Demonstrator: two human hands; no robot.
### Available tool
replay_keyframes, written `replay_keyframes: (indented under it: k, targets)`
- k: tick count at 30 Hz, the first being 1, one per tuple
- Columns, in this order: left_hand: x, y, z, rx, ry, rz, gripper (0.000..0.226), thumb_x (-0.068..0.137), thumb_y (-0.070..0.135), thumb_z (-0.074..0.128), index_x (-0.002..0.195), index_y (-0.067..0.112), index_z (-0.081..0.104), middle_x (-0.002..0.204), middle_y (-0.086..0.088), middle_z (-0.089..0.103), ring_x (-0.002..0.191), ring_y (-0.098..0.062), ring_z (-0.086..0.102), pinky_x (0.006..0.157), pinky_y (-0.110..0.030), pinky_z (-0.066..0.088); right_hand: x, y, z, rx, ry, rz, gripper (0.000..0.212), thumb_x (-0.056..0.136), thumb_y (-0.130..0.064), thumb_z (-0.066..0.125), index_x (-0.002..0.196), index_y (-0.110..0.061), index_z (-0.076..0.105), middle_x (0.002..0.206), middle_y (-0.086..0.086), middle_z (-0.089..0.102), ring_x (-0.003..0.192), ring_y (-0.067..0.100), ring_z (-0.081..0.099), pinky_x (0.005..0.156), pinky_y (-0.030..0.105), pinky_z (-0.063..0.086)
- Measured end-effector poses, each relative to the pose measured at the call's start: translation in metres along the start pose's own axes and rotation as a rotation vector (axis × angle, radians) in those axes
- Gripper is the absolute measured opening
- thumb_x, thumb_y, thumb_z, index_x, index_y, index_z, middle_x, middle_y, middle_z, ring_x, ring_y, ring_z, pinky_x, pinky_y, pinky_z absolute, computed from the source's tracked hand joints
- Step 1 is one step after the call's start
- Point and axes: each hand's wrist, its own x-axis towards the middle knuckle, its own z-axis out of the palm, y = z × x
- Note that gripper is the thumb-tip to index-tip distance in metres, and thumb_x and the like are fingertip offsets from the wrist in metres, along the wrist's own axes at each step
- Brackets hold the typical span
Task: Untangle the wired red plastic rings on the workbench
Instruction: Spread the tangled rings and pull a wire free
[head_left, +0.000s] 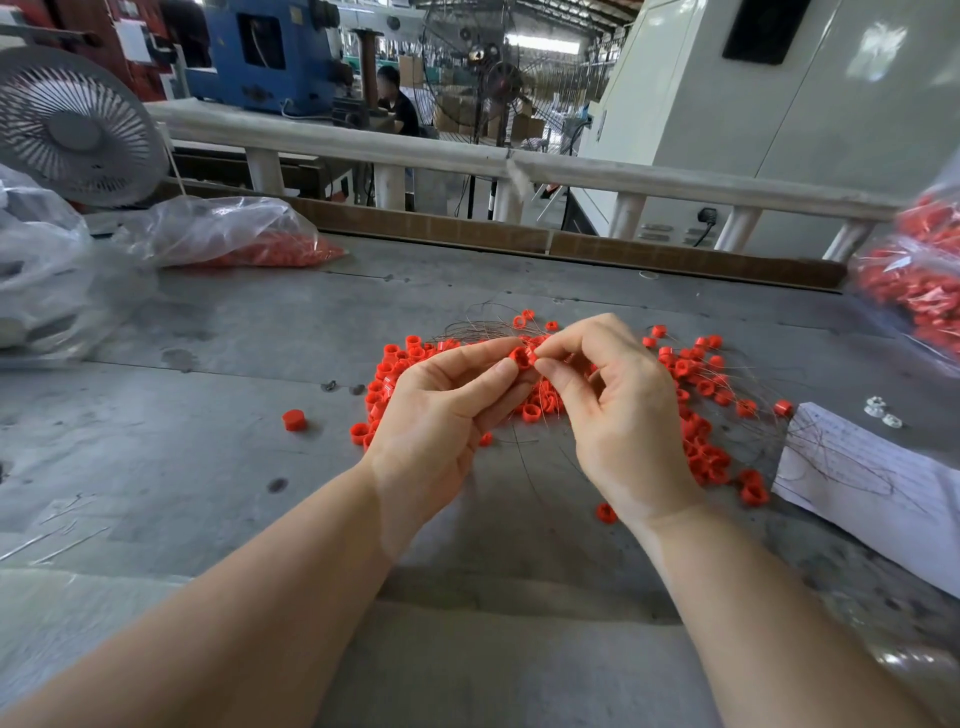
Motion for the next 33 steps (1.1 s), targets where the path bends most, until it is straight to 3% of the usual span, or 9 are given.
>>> replay_keyframes:
  k: [19,33]
  targets:
    - [-0.0006,-0.0017,-0.0015,0.172,-0.001,0.086,0.017,0.070,0.007,0.064,0.082,0.013,0.075,0.084,-0.006,0.074,0.079,-0.013,0.071,0.067,-0.017,0.054,-0.0008,0.0001,0.0007,-0.088,-0.025,-0.093,0.005,0.083,0.000,0.064,0.078,0.000,0.066,0.080,0.008,0.061,0.076,0.024,0.059,0.070,0.039,0.050]
    - [-0.0005,-0.0011,-0.0015,0.258,0.004,0.131,0.023,0.075,0.004,0.064,0.074,0.022,0.078,0.079,-0.002,0.075,0.076,-0.010,0.071,0.066,-0.016,0.053,-0.0013,0.0002,0.0026,-0.124,-0.014,-0.085,0.004,0.081,-0.001,0.065,0.077,0.000,0.066,0.078,0.008,0.062,0.074,0.026,0.060,0.068,0.041,0.051]
